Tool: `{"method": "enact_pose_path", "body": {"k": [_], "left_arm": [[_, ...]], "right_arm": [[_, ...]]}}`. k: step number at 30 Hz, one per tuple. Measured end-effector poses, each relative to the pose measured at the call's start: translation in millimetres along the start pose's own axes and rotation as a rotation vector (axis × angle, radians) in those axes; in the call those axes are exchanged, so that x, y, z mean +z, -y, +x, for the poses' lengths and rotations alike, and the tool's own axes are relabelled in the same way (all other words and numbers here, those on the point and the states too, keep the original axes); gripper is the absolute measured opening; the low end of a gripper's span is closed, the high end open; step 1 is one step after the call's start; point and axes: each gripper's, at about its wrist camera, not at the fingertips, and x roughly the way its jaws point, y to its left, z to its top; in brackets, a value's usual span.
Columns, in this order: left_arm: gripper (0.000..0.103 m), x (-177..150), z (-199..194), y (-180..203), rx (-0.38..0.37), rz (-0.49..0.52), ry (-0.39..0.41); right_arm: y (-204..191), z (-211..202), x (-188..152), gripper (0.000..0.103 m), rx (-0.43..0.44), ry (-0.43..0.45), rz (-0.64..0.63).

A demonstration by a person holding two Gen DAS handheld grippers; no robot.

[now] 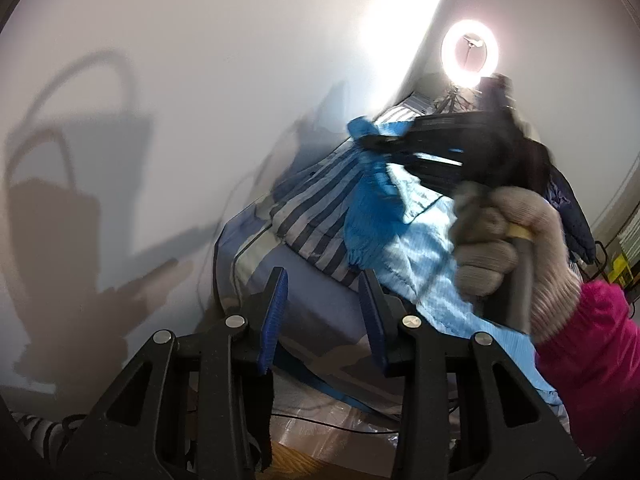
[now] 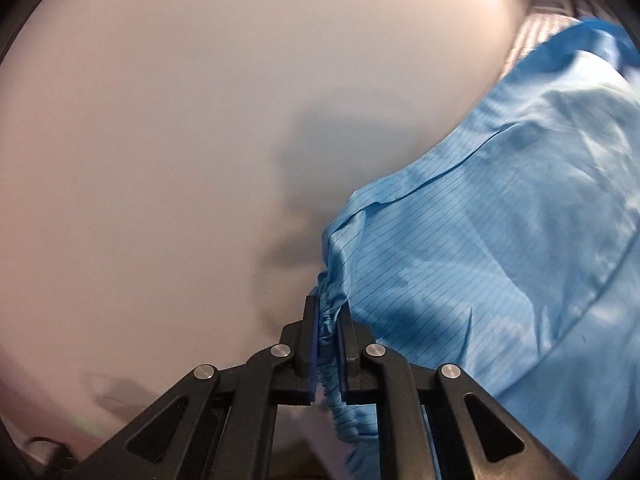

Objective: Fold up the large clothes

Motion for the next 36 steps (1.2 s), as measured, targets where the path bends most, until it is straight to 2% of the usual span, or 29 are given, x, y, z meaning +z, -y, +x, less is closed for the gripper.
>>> {"method": "enact_pose_path", "body": {"k": [3, 4, 8, 12, 16, 19, 23, 26, 28, 30, 31, 33, 35, 36], "left_arm": [[0.037, 4, -2, 8, -0.003, 0.032, 0.012], [0.037, 6, -3, 11, -0.005, 0.042, 0.015], [0.037, 16, 0, 29, -0.022, 0.097, 0.018], [0.037, 23, 8, 50, -0.05, 0.148, -0.002], [0.037, 33, 19, 73, -0.087, 0.187, -0.029], [0.037, 41, 29, 88, -0.116, 0.205, -0.059], [0.037, 50, 55, 108, -0.169, 0.184, -0.141], [0.037, 57, 69, 115, -0.179, 0.161, -0.17], [0.037, 64, 69, 114, -0.179, 0.145, -0.159], [0.037, 72, 64, 109, -0.176, 0.127, -0.13], [0.037, 75, 62, 106, -0.172, 0.125, -0.119], [0.037, 83, 55, 98, -0.153, 0.111, -0.075], [0.037, 89, 52, 88, -0.137, 0.088, -0.049], [0.037, 92, 52, 80, -0.128, 0.068, -0.043]], "right_arm": [[24, -43, -12, 0.005, 0.049, 0.1, 0.105], [31, -62, -3, 0.005, 0.056, 0.13, 0.131], [66, -109, -30, 0.005, 0.083, 0.257, 0.267], [94, -152, -59, 0.005, 0.053, 0.369, 0.392], [103, -191, -82, 0.005, 0.005, 0.447, 0.47], [118, -200, -97, 0.005, -0.071, 0.474, 0.504], [131, -205, -113, 0.005, -0.185, 0.427, 0.528], [125, -212, -147, 0.005, -0.191, 0.375, 0.559], [119, -202, -156, 0.005, -0.132, 0.326, 0.592], [109, -185, -160, 0.005, -0.04, 0.278, 0.624], [107, -168, -151, 0.005, 0.021, 0.255, 0.634], [93, -154, -146, 0.005, 0.111, 0.247, 0.633], [78, -141, -137, 0.005, 0.247, 0.264, 0.628], [71, -140, -133, 0.005, 0.278, 0.272, 0.609]]}}
